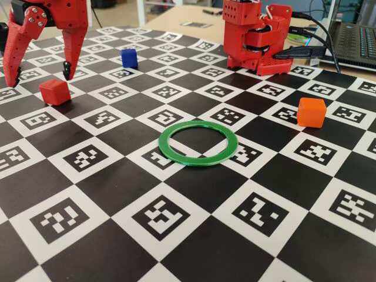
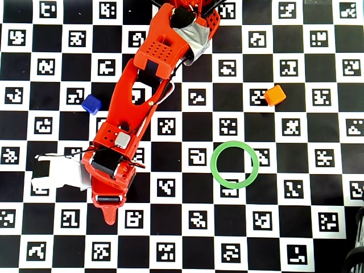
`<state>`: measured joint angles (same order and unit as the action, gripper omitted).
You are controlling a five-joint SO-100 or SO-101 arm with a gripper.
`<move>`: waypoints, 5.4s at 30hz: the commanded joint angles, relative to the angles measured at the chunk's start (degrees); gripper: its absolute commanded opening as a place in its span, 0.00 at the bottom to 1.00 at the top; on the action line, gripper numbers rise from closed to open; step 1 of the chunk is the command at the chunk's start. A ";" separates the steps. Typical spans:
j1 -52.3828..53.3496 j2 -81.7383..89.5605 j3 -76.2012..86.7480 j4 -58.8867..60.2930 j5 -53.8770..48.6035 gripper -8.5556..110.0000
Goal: Grab the red cube then put it in the green circle then put the blue cube on top and finally the orange cube on top
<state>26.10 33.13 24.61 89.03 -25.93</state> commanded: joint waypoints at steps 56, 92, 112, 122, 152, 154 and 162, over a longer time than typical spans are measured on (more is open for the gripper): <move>-0.26 0.62 0.53 -3.78 -11.87 0.17; -31.73 55.11 49.39 4.31 36.12 0.07; -47.29 45.88 51.33 -9.49 50.27 0.06; -46.05 42.54 55.55 -14.06 46.85 0.06; -43.68 35.07 58.01 -21.18 43.86 0.06; -43.68 34.98 58.01 -21.45 44.03 0.06; -43.68 33.93 57.39 -22.76 44.03 0.06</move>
<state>-18.11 66.27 85.25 67.41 17.75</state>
